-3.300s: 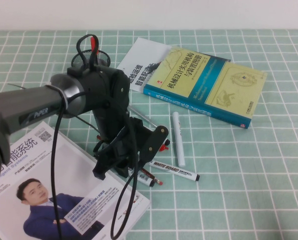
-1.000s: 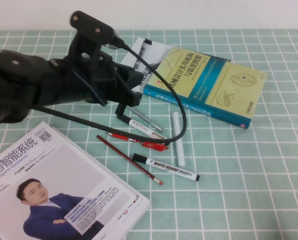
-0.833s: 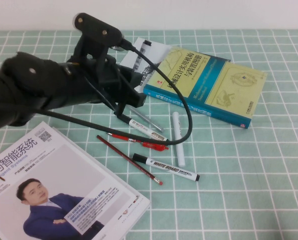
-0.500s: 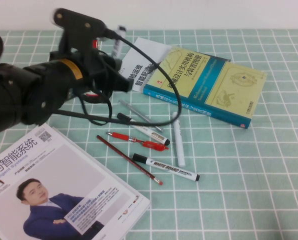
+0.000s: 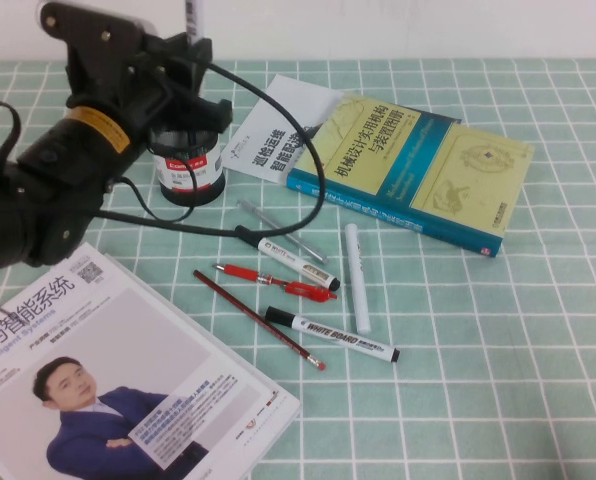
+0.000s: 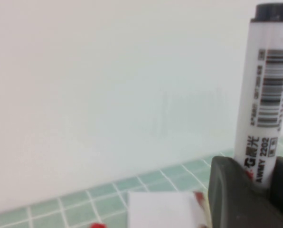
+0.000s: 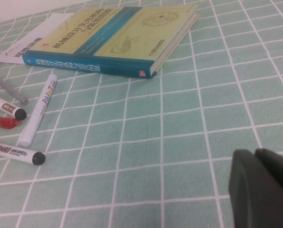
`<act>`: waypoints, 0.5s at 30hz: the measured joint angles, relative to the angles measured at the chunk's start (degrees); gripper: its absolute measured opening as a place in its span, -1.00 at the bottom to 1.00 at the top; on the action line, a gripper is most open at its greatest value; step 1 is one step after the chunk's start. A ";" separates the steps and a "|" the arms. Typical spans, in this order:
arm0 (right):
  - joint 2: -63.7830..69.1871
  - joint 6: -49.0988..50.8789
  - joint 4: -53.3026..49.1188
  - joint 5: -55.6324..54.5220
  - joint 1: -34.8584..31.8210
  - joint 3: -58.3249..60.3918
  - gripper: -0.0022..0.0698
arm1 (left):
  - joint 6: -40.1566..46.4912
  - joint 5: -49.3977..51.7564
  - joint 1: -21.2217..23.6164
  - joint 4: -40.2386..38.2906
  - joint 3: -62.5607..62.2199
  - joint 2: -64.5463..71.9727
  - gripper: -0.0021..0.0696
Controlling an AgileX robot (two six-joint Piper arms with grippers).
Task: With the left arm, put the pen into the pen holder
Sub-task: Place the pen onto the pen holder
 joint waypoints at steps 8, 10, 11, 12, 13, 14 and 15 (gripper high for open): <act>0.00 0.00 0.00 0.00 0.00 0.00 -1.00 | 2.37 -3.23 2.91 -4.55 -3.64 7.56 -0.64; 0.00 0.00 0.00 0.00 0.00 0.00 -1.00 | 2.37 -2.07 3.17 -4.97 -5.68 9.14 -0.64; 0.00 0.00 0.00 0.00 0.00 0.00 -1.00 | 2.37 -1.75 3.32 -5.11 -6.62 9.69 -0.64; 0.00 0.00 0.00 0.00 0.00 0.00 -1.00 | 2.37 -1.46 3.46 -5.24 -7.49 10.42 -0.64; 0.00 0.00 0.00 0.00 0.00 0.00 -1.00 | 2.37 -1.38 3.55 -5.58 -8.28 11.14 -0.64; 0.00 0.00 0.00 0.00 0.00 0.00 -1.00 | 2.46 -1.21 3.55 -5.96 -8.87 11.86 -0.64; 0.00 0.00 0.00 0.00 0.00 0.00 -1.00 | 2.46 -1.04 3.59 -6.33 -9.58 12.47 -0.64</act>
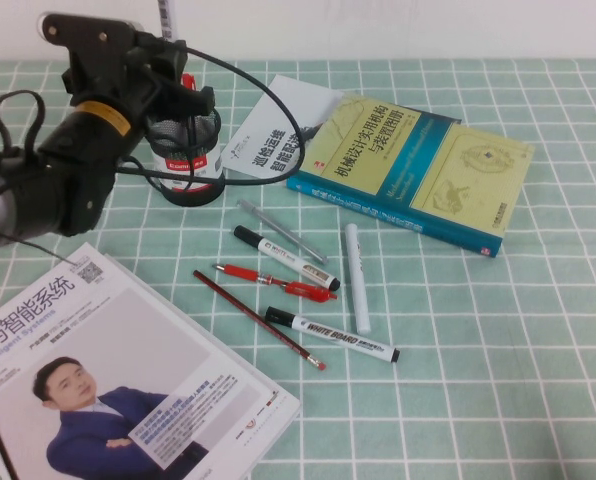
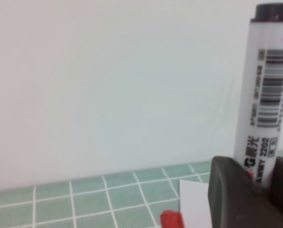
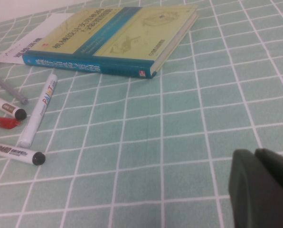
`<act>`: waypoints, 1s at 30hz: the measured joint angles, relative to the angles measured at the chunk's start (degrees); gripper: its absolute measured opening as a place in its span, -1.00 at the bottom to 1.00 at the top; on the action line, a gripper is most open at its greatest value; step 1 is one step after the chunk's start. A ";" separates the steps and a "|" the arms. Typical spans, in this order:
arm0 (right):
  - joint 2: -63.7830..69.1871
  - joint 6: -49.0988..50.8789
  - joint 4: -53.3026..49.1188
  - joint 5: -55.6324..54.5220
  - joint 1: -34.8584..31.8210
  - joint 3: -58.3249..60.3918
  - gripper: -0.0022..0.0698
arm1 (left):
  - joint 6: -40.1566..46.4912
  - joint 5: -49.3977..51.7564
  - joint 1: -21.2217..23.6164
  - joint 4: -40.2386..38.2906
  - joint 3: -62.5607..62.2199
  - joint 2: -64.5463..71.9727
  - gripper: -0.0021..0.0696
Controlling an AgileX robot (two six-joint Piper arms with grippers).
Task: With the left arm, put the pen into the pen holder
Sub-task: Place the pen onto the pen holder
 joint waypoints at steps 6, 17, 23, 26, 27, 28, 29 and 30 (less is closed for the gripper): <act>0.00 0.00 0.00 0.00 0.00 0.00 -1.00 | 0.00 1.57 0.09 -3.55 -2.01 3.42 -0.64; 0.00 0.00 0.00 0.00 0.00 0.00 -1.00 | 2.39 2.54 0.35 -5.32 -2.28 6.13 -0.64; 0.00 0.00 0.00 0.00 0.00 0.00 -1.00 | 2.99 2.54 0.49 -5.43 -2.36 6.13 -0.64; 0.00 0.00 0.00 0.00 0.00 0.00 -1.00 | 3.20 2.54 0.49 -5.54 -2.36 6.13 -0.64; 0.00 0.00 0.00 0.00 0.00 0.00 -1.00 | 3.36 2.54 0.49 -5.54 -2.36 6.13 -0.64; 0.00 0.00 0.00 0.00 0.00 0.00 -1.00 | 3.35 2.54 0.49 -5.54 -2.36 6.13 -0.64; 0.00 0.00 0.00 0.00 0.00 0.00 -1.00 | 3.35 2.54 0.49 -5.54 -2.36 6.13 -0.64; 0.00 0.00 0.00 0.00 0.00 0.00 -1.00 | 3.35 2.54 0.49 -5.54 -2.36 6.13 -0.64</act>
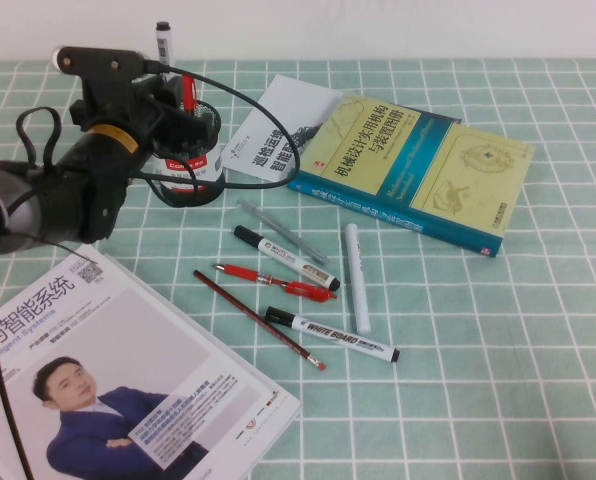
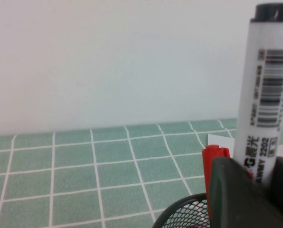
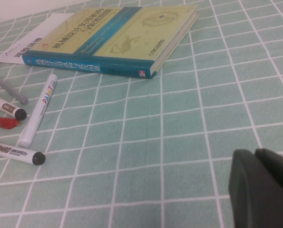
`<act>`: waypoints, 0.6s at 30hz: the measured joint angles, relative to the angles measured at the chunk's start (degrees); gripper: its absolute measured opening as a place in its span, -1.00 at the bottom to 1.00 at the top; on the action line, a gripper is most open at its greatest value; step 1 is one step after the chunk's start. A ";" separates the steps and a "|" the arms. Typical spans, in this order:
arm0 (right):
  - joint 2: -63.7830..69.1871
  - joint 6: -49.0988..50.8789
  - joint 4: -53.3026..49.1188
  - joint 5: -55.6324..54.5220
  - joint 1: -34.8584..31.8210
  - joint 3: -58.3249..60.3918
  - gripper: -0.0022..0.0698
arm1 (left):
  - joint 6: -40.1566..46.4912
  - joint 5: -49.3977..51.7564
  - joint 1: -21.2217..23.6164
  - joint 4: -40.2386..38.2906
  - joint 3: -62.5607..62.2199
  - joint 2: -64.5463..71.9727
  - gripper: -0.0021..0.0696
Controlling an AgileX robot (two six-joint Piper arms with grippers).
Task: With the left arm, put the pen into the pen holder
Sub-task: Place the pen onto the pen holder
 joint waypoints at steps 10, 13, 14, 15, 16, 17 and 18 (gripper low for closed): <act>0.00 0.00 0.00 0.00 0.00 0.00 -1.00 | 0.00 -0.84 0.00 0.00 -0.06 0.91 -0.64; 0.00 0.00 0.00 0.00 0.00 0.00 -1.00 | 0.00 -0.62 0.00 0.00 -0.06 1.24 -0.64; 0.00 0.00 0.00 0.00 0.00 0.00 -1.00 | 0.00 -0.62 0.00 0.00 -0.06 1.24 -0.64; 0.00 0.00 0.00 0.00 0.00 0.00 -1.00 | 0.00 -0.62 0.00 0.00 -0.06 1.24 -0.63; 0.00 0.00 0.00 0.00 0.00 0.00 -1.00 | 0.00 -0.49 0.00 0.00 -0.06 1.24 -0.60; 0.00 0.00 0.00 0.00 0.00 0.00 -1.00 | 0.00 -0.22 0.00 0.00 -0.06 1.24 -0.55; 0.00 0.00 0.00 0.00 0.00 0.00 -1.00 | 0.00 0.02 0.00 0.00 -0.06 1.24 -0.49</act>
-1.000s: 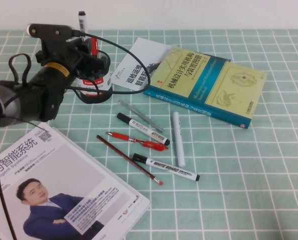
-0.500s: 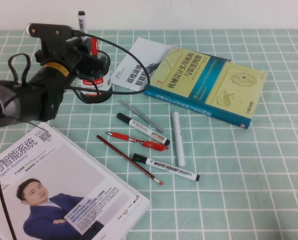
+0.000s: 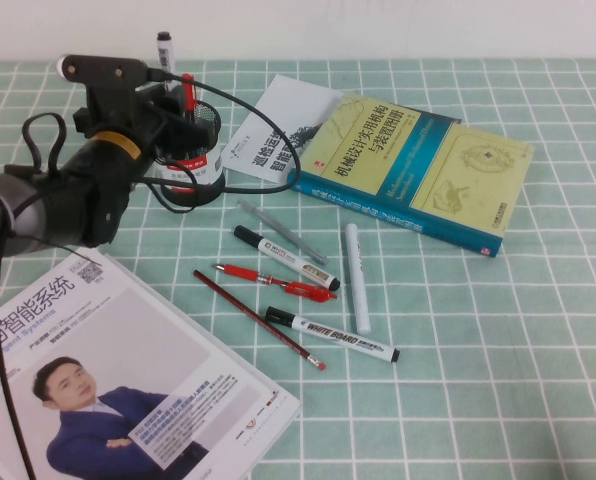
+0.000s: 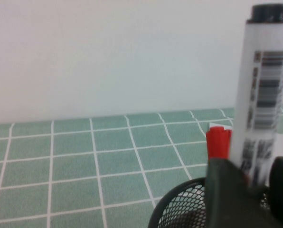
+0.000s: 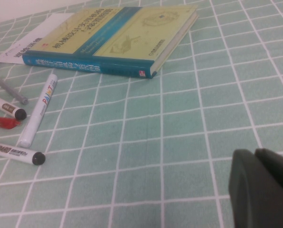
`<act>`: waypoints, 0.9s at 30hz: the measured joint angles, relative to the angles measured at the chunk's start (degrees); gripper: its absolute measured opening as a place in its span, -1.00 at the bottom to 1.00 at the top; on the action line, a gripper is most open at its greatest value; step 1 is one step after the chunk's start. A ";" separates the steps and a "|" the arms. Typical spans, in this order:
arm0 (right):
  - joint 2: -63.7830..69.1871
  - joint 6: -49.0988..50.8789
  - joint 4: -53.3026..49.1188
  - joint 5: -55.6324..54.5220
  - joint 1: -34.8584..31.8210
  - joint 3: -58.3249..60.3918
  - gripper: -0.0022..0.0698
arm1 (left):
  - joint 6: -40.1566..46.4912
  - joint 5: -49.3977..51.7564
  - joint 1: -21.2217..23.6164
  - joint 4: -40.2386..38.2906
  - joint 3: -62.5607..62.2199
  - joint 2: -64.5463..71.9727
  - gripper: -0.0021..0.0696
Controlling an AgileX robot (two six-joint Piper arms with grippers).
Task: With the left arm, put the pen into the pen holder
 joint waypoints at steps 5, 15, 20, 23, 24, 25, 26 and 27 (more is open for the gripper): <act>0.00 0.00 0.00 0.00 0.00 0.00 -1.00 | 0.25 0.94 0.00 -0.73 0.00 0.00 -0.07; 0.00 0.00 0.00 0.00 0.00 0.00 -1.00 | 6.93 9.36 0.00 -4.99 0.00 -5.21 0.01; 0.00 0.00 0.00 0.00 0.00 0.00 -1.00 | 8.11 21.43 0.00 -4.61 0.00 -15.30 -0.40; 0.00 0.00 0.00 0.00 0.00 0.00 -1.00 | 8.25 28.48 0.00 -4.37 0.00 -22.37 -0.79; 0.00 0.00 0.00 0.00 0.00 0.00 -1.00 | 8.24 30.26 0.00 -4.37 0.00 -24.90 -0.83; 0.00 0.00 0.00 0.00 0.00 0.00 -1.00 | 8.27 32.69 0.00 -4.37 0.00 -27.44 -0.87; 0.00 0.00 0.00 0.00 0.00 0.00 -1.00 | 8.37 34.34 0.00 -4.37 0.25 -29.96 -0.89; 0.00 0.00 0.00 0.00 0.00 0.00 -1.00 | 8.37 35.36 0.00 -4.37 0.85 -32.54 -0.91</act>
